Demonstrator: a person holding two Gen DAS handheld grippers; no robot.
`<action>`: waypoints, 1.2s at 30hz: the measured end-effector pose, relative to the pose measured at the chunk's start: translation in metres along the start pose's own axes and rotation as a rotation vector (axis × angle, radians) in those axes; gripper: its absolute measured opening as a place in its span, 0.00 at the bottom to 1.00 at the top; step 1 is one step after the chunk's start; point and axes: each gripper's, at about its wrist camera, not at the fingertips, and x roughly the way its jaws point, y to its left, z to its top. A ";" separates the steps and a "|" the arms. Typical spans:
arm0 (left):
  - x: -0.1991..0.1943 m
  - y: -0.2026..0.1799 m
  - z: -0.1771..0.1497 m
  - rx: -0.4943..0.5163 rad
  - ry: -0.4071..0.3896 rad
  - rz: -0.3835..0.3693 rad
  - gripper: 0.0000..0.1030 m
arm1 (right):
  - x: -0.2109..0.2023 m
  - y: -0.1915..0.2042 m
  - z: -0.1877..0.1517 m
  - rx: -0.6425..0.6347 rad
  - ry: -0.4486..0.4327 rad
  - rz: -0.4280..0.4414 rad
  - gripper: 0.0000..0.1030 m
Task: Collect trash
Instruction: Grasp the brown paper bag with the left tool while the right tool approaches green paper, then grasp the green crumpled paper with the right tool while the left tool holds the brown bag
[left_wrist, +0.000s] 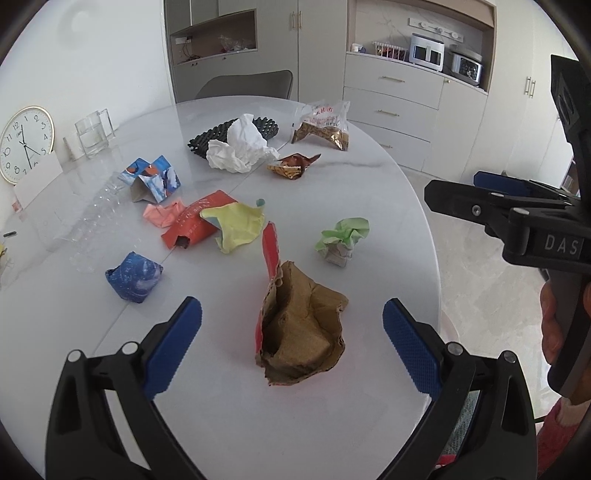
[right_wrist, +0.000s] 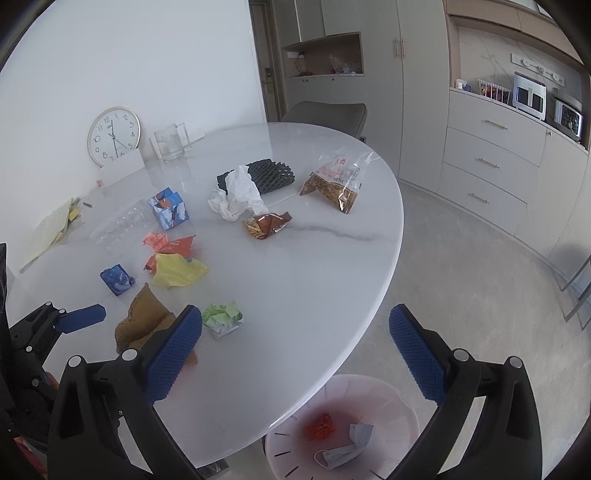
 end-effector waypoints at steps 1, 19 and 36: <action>0.002 0.000 0.000 0.003 0.003 0.006 0.85 | 0.001 -0.001 0.000 0.001 0.002 0.001 0.98; 0.007 0.013 -0.010 -0.024 0.041 0.026 0.47 | 0.046 0.022 -0.007 -0.053 0.103 0.061 0.98; -0.008 0.056 -0.012 -0.128 0.011 0.052 0.48 | 0.086 0.071 -0.007 -0.178 0.169 0.071 0.68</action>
